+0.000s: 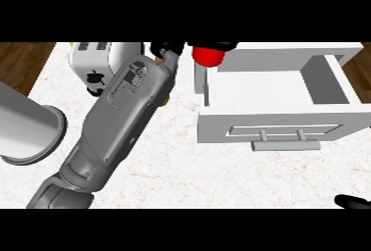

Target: Pick up the can, place it into the drawer and close the drawer

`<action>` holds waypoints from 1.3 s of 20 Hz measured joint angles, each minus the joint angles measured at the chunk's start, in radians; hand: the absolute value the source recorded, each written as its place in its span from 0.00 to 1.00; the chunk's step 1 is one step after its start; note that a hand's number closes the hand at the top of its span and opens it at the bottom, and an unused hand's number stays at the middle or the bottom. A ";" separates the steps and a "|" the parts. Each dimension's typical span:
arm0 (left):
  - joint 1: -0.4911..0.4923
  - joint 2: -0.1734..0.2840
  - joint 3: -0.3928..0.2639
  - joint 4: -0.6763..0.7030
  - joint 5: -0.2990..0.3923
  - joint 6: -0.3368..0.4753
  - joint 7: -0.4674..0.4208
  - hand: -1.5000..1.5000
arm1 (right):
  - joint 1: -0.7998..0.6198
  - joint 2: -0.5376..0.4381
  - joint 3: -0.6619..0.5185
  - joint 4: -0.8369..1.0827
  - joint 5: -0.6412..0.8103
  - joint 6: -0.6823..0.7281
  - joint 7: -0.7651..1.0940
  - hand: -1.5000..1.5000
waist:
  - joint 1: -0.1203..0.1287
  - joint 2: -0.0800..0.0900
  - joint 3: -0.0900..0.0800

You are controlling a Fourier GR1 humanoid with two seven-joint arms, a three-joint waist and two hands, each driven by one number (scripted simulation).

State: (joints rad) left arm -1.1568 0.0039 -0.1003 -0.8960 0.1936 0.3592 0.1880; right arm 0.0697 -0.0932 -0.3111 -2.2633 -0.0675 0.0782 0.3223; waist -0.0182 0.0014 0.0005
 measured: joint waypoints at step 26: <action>-0.430 -0.004 -0.183 0.507 0.229 0.207 -0.055 0.00 | -0.102 -0.052 0.006 0.023 -0.025 0.005 0.053 0.00 | -0.075 0.019 0.002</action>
State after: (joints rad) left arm -1.5871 0.0000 -0.2831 -0.3894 0.4223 0.5661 0.1329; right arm -0.0325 -0.1453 -0.3054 -2.2406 -0.0922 0.0832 0.3751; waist -0.0936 0.0200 0.0030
